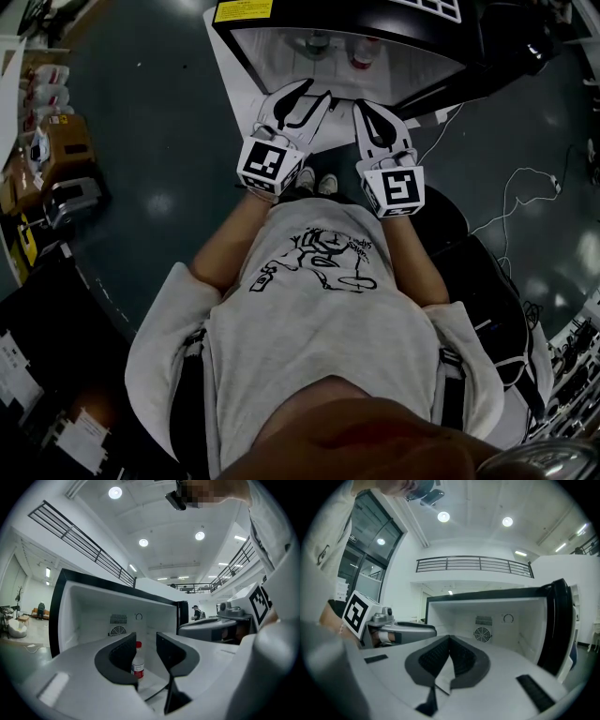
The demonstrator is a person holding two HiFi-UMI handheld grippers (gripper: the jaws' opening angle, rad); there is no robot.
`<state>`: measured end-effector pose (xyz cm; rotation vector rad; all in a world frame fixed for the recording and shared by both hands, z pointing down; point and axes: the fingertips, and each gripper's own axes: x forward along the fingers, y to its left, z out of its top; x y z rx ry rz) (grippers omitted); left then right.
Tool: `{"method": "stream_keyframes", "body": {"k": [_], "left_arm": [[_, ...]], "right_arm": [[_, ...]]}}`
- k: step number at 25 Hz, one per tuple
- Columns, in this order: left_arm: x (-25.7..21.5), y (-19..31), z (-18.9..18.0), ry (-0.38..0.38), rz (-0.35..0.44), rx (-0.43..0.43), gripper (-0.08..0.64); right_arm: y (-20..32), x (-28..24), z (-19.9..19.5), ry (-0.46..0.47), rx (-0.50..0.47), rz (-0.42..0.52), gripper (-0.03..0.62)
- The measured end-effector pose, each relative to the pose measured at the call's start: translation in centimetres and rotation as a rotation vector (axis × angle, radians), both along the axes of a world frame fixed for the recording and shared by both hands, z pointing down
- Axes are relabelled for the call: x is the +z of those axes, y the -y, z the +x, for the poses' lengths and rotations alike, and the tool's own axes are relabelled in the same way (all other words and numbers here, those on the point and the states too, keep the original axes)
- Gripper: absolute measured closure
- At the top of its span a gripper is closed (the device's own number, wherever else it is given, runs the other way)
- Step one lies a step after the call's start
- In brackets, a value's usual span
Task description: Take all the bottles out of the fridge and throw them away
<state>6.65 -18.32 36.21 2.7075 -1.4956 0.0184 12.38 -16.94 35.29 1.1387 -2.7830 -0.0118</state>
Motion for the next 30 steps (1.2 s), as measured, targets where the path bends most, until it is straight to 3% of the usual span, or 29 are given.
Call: {"method": "stream_keyframes", "body": {"k": [30], "left_arm": [[6.4,6.5,-0.7,0.058,-0.061,-0.023,0.413]], "right_arm": [[6.1,4.3,-0.6,-0.012,-0.002,0.001,0.583]]}}
